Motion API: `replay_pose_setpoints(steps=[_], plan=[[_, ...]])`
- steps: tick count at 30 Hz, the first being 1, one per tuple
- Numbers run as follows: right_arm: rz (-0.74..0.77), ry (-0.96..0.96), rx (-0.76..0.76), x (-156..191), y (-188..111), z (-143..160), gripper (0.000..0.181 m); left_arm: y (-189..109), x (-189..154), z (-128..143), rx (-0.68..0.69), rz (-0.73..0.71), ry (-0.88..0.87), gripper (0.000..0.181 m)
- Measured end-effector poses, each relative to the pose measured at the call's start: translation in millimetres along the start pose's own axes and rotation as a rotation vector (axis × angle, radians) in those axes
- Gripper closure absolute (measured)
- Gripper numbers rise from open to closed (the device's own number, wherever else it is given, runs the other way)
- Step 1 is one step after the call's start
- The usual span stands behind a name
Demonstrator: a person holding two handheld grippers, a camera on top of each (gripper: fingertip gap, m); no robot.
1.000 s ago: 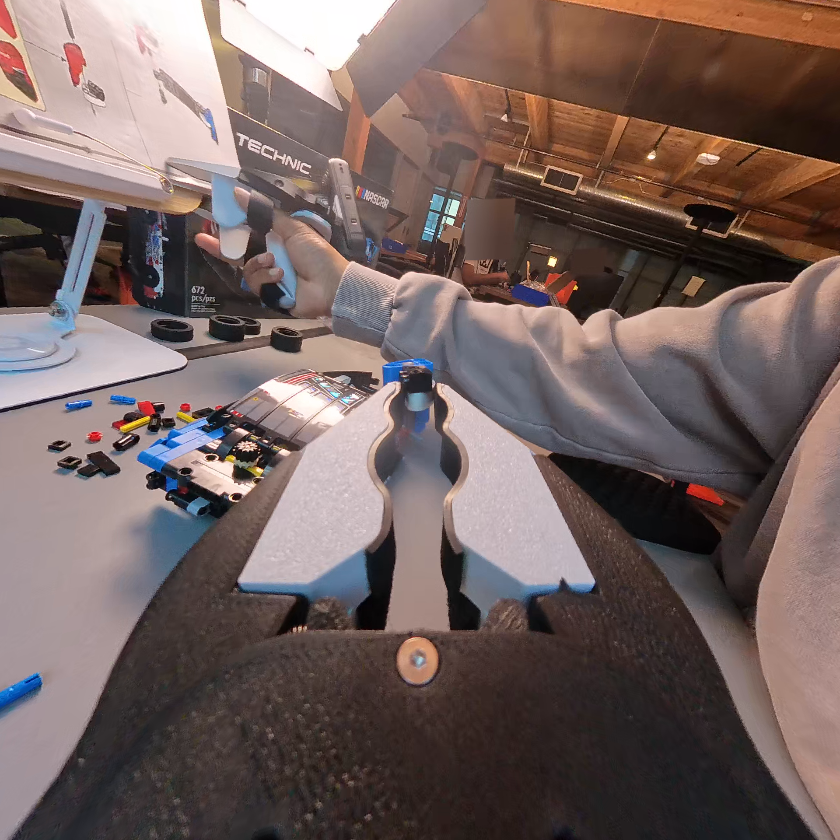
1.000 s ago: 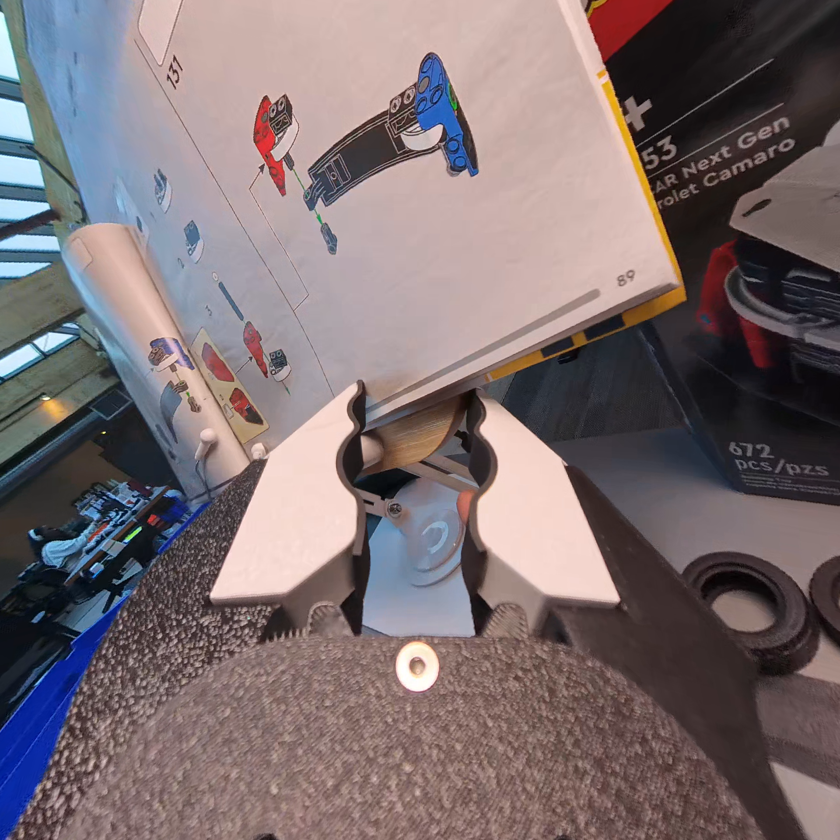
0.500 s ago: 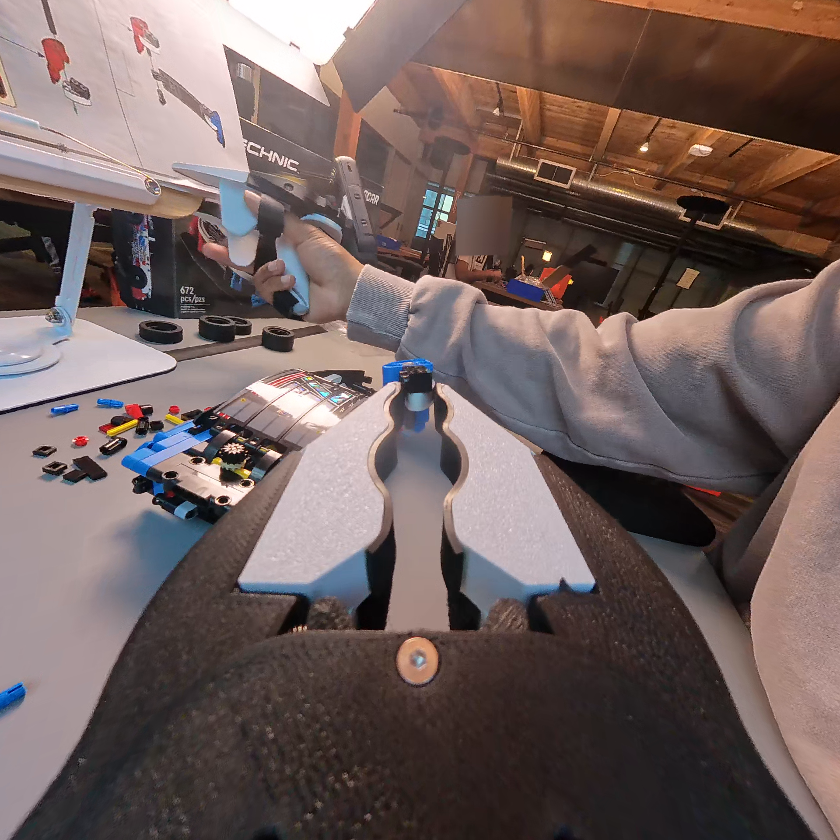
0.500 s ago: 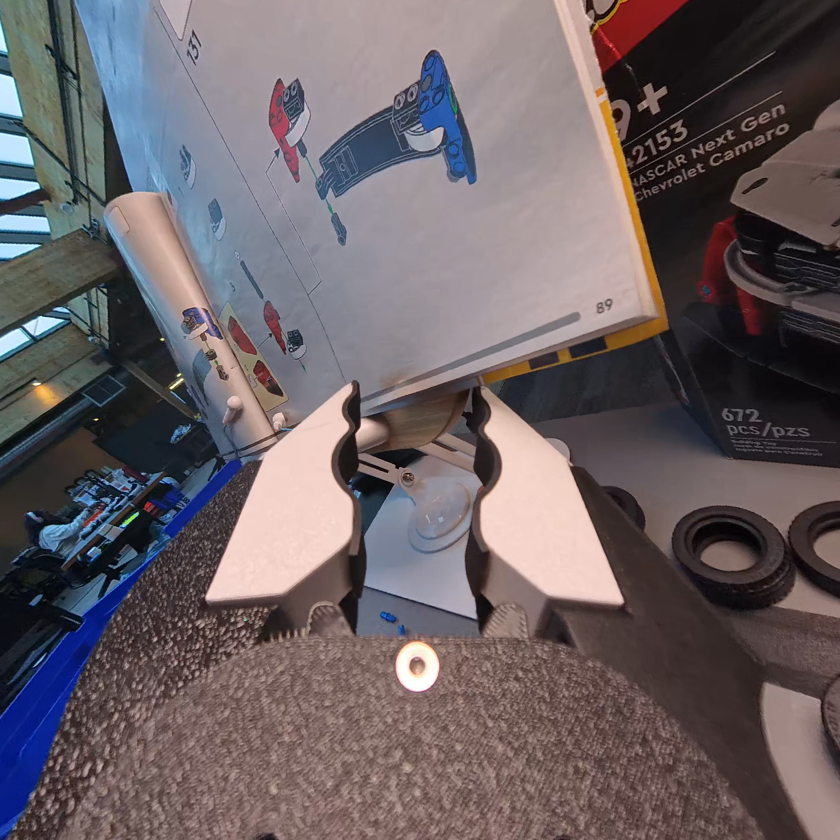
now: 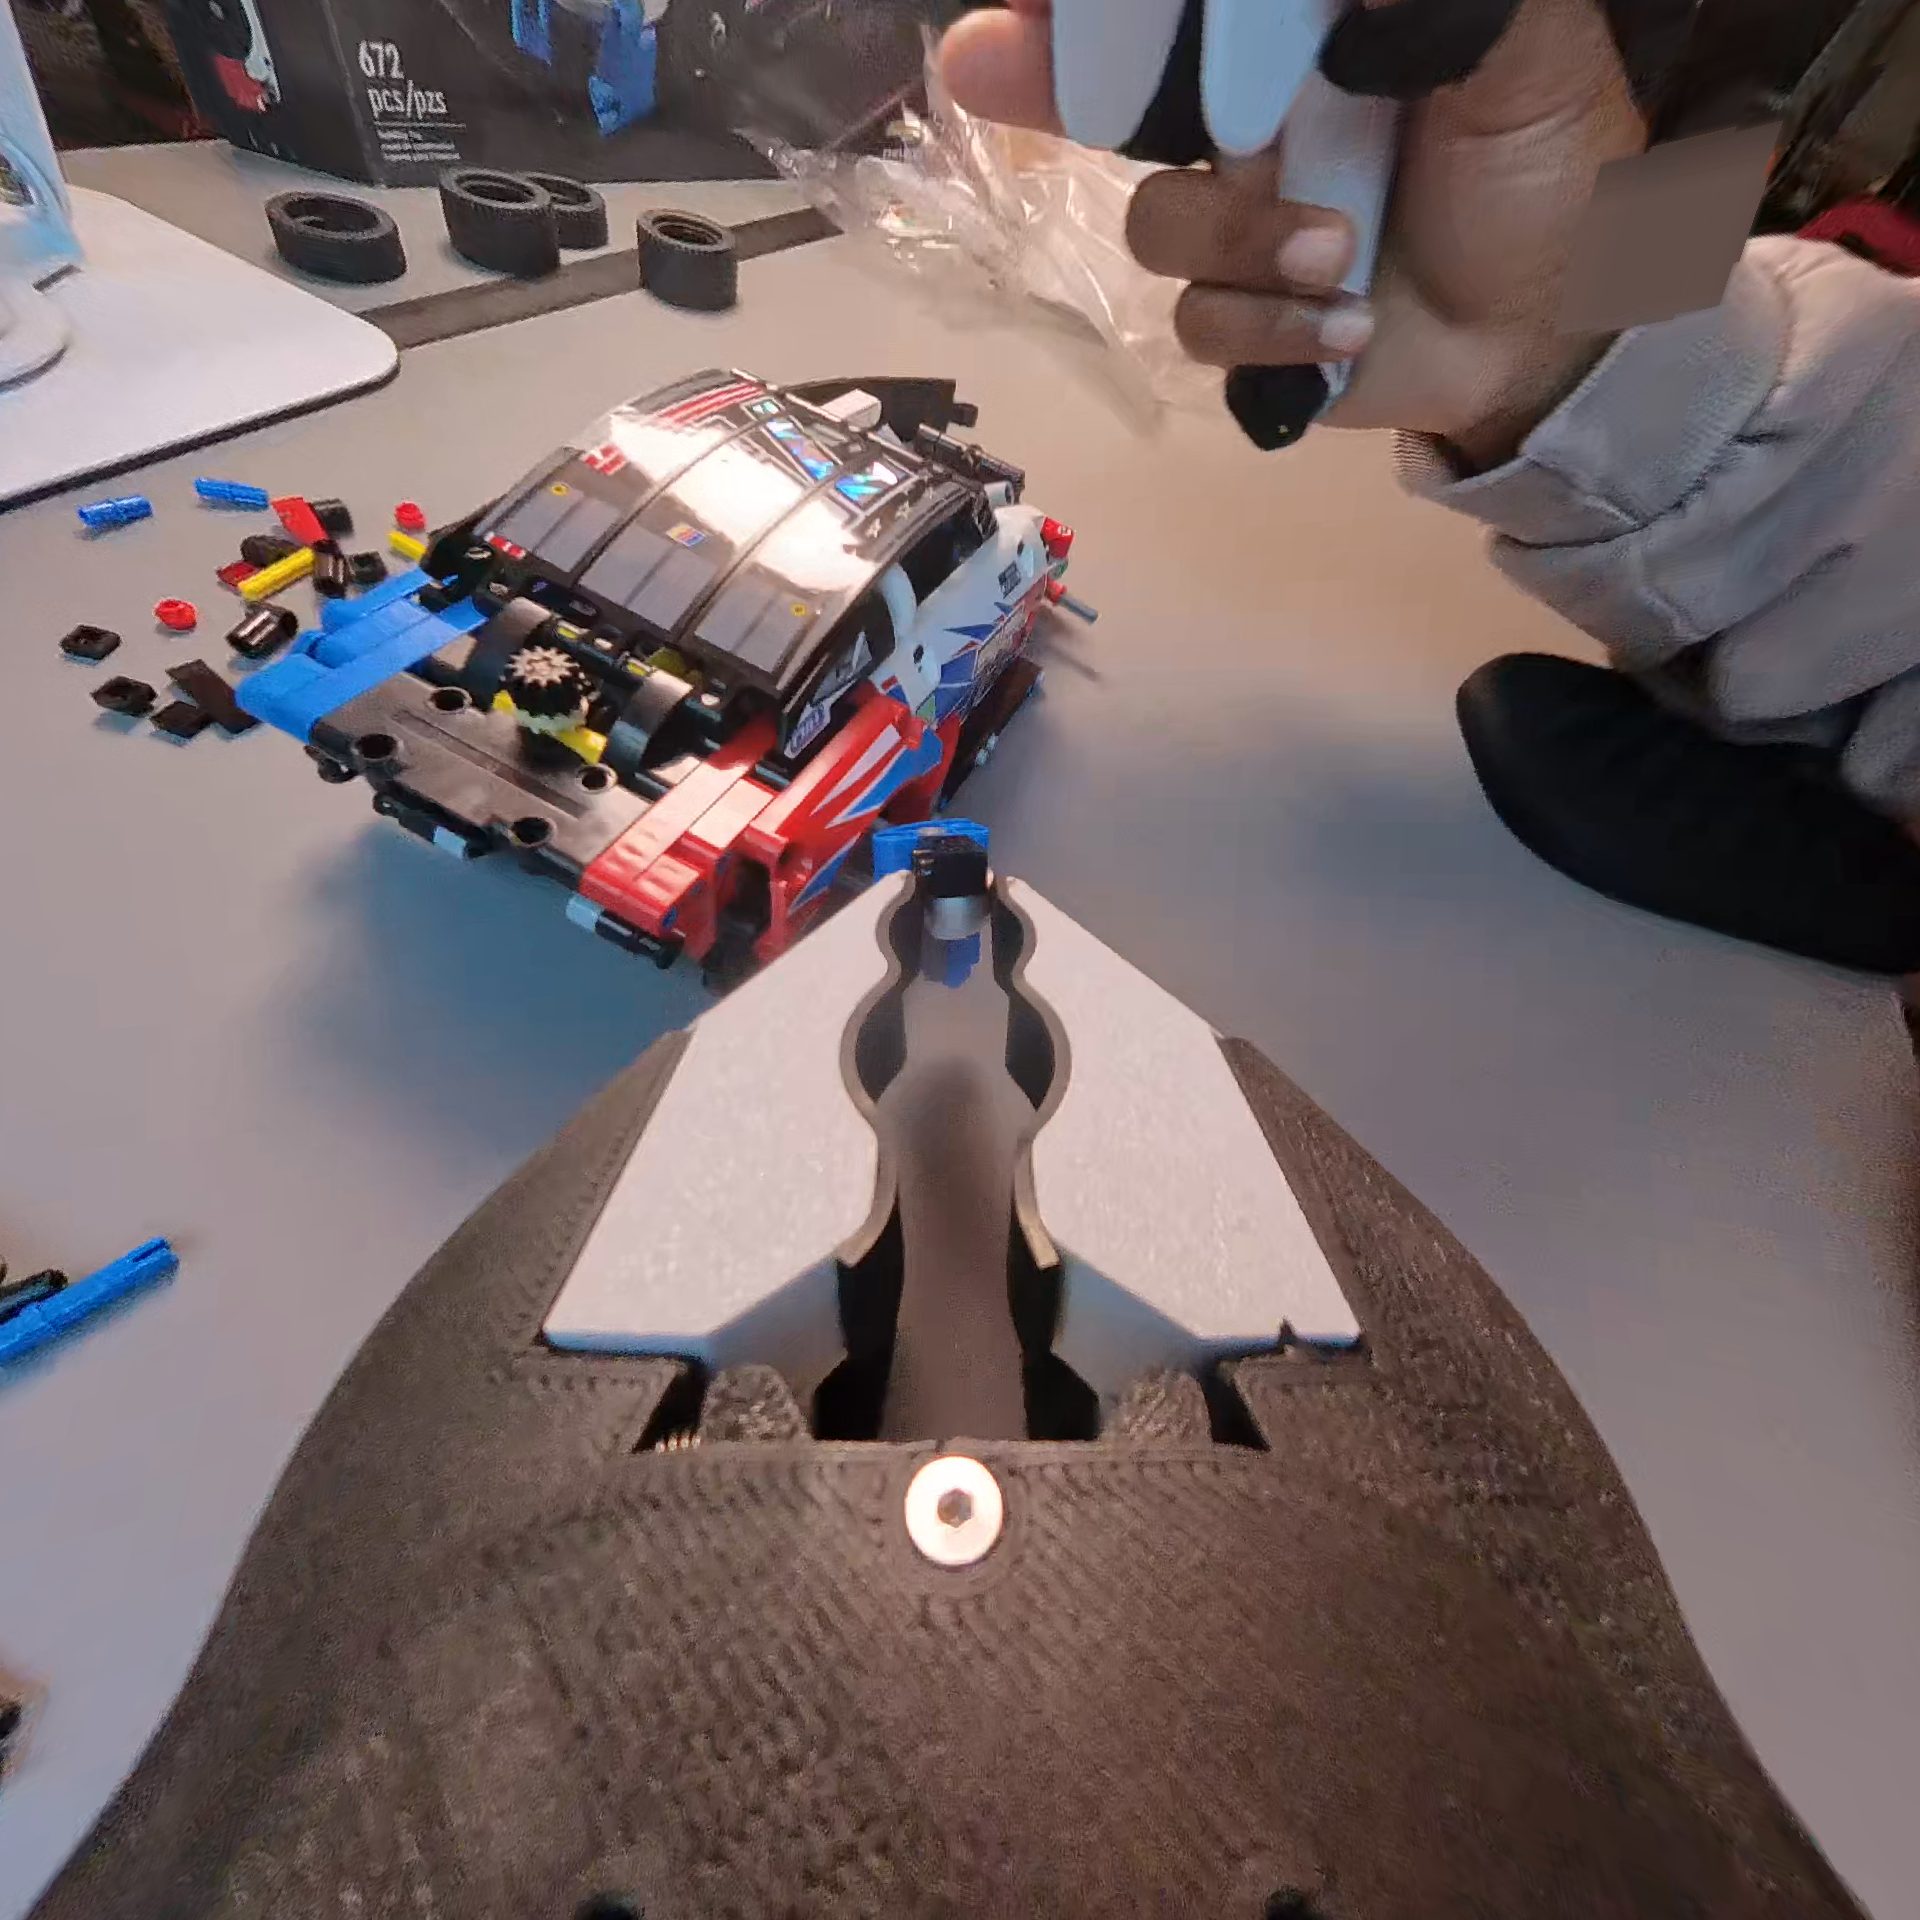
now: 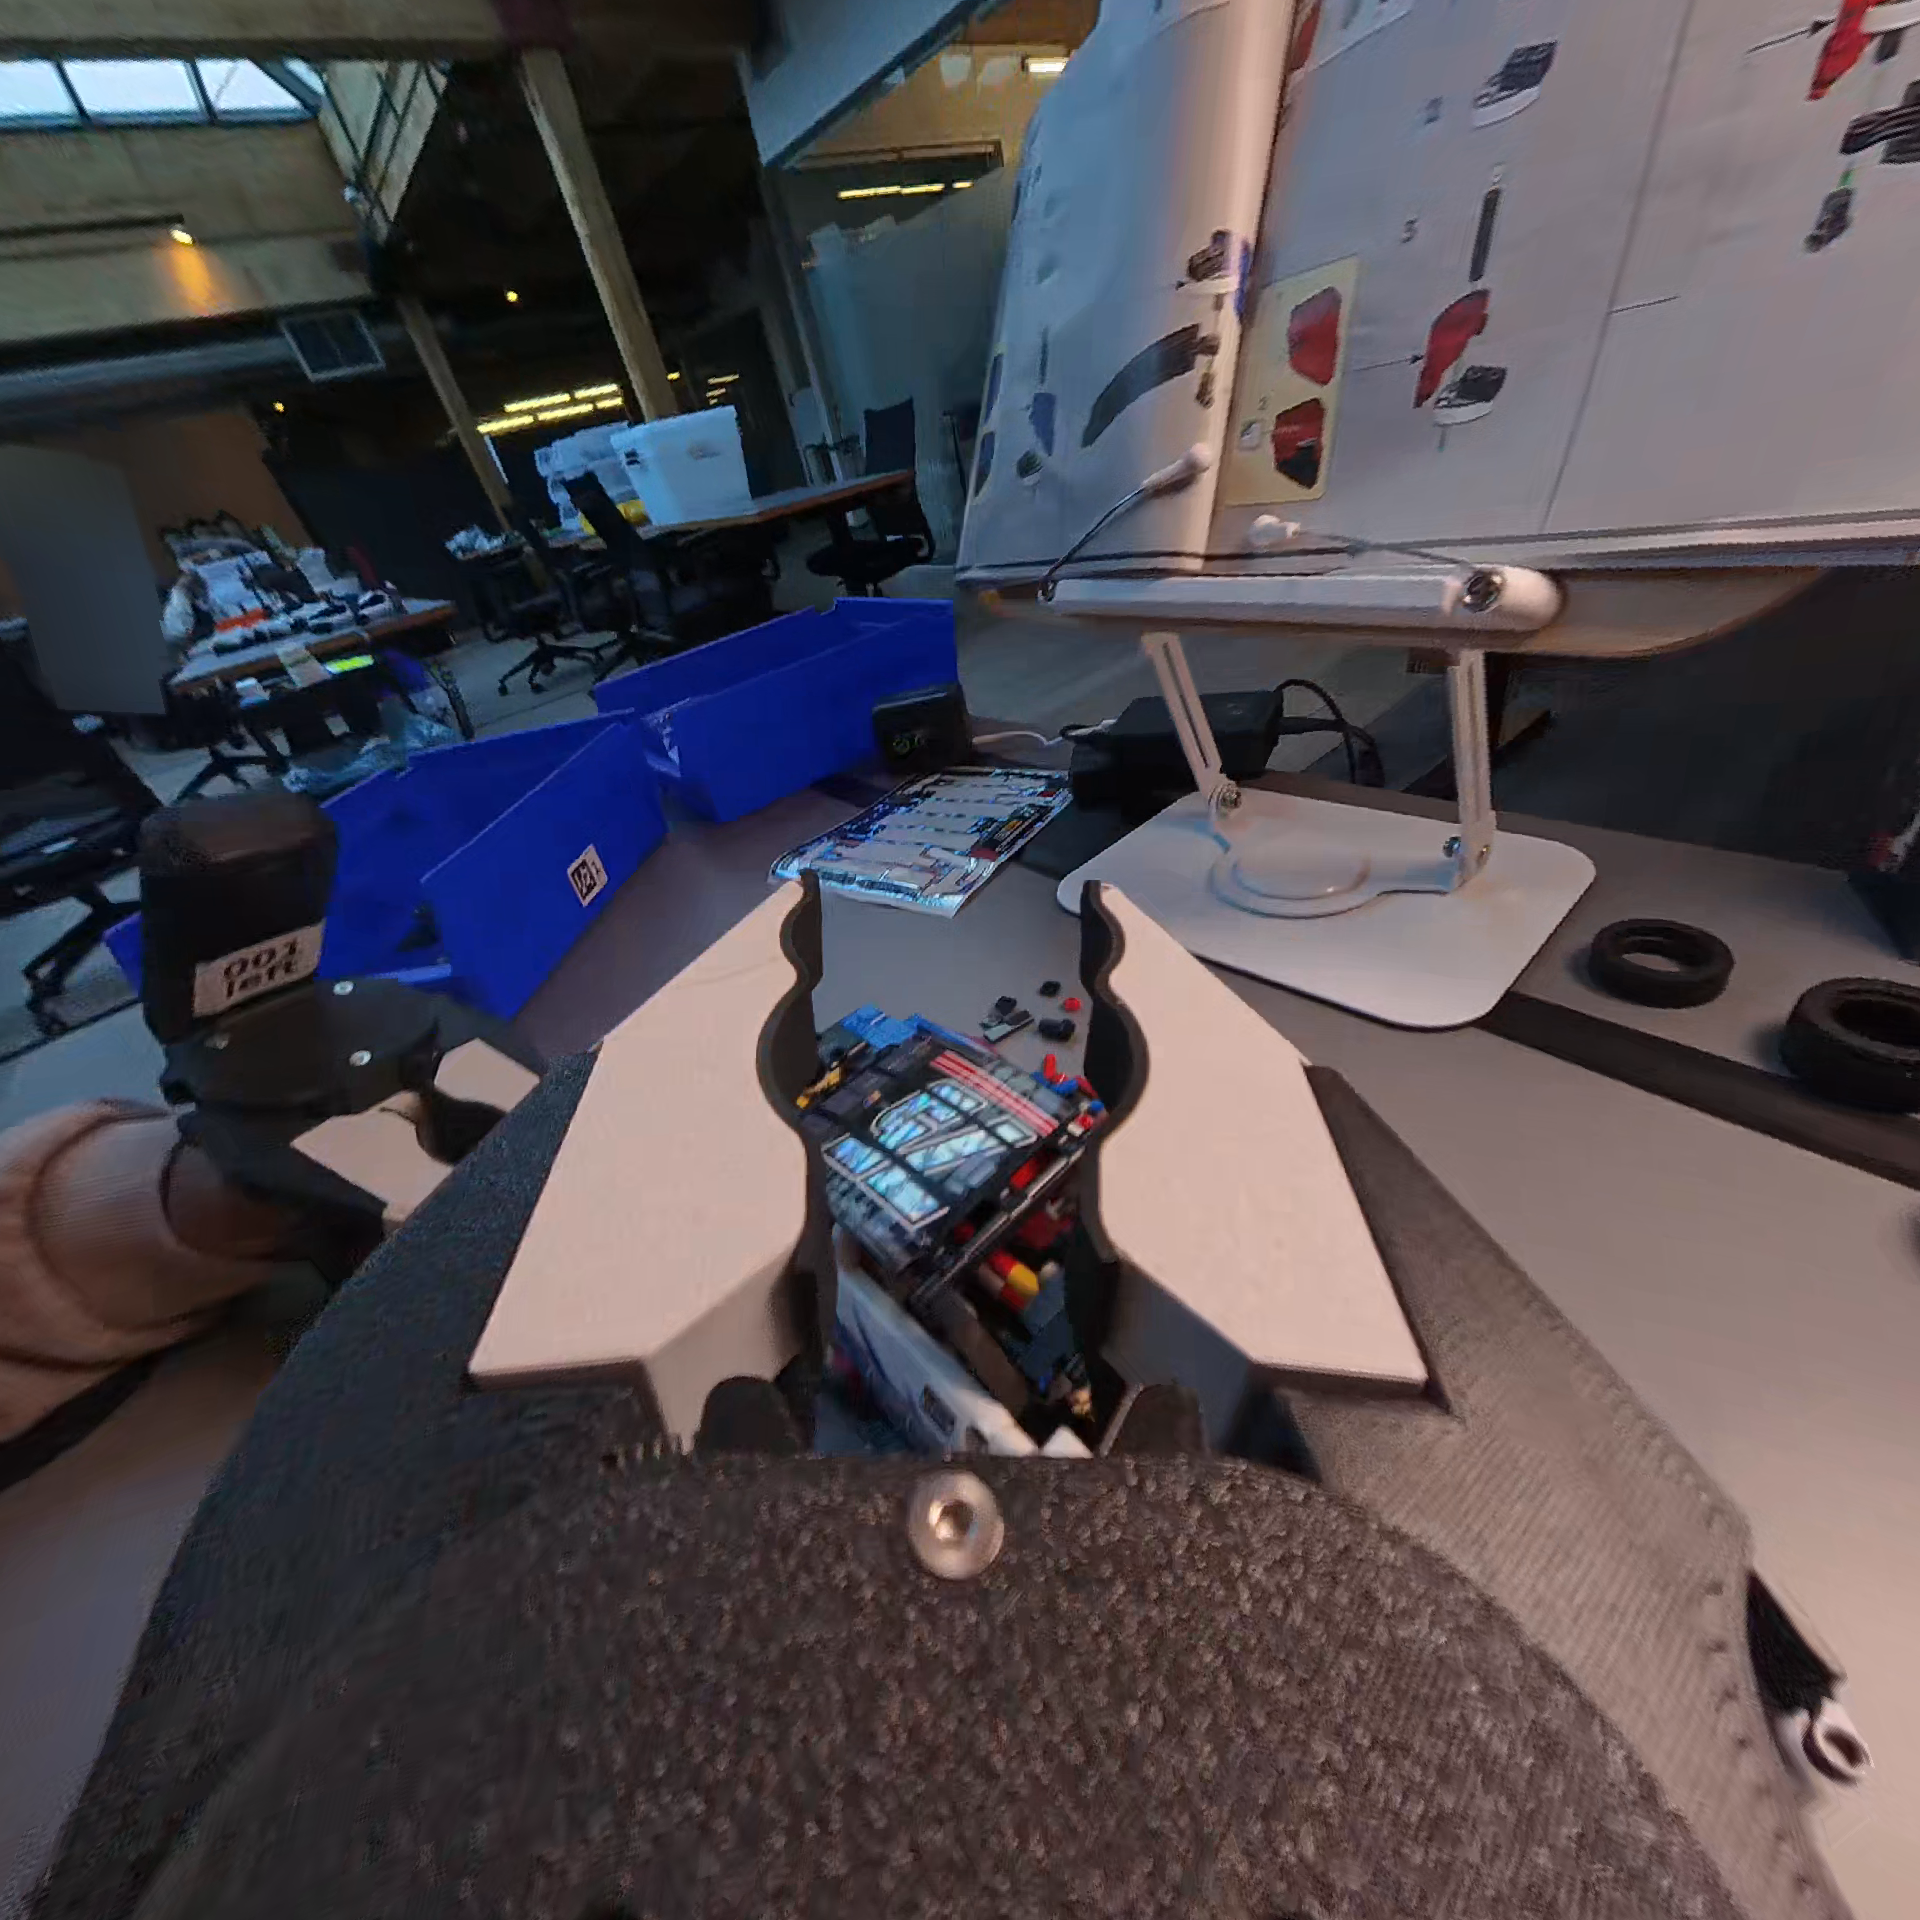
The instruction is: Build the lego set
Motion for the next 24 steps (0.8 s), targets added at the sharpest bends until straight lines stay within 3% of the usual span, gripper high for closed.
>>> replay_pose_setpoints(steps=[6, 14, 16, 21, 24], plan=[[0.011, -0.135, 0.052, 37, -26, 44, 0.134, 7, -12, 5, 0.101, 0.037, 0.073, 0.171], [0.017, -0.168, 0.032, 34, -33, 56, 0.135, -3, -12, 15, 0.202, 0.042, 0.074, 0.169], [0.038, -0.196, 0.031, 33, -32, 60, 0.136, -6, -11, 20, 0.216, 0.039, 0.078, 0.160], [0.030, -0.181, 0.031, 31, -31, 63, 0.136, -19, -4, 14, 0.078, 0.067, 0.042, 0.149], [0.042, -0.185, 0.018, 30, -32, 63, 0.136, -26, 4, 9, -0.053, 0.006, 0.042, 0.149]])
Point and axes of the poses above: each gripper's, where its closed fingertips meet, y out along the fingers, z out of its underside, x = y × z across the jaws, the point moved 10 cm from there along -y, back along the fingers, and after that the axes turned 12 degrees about x, right-handed, at the moved point
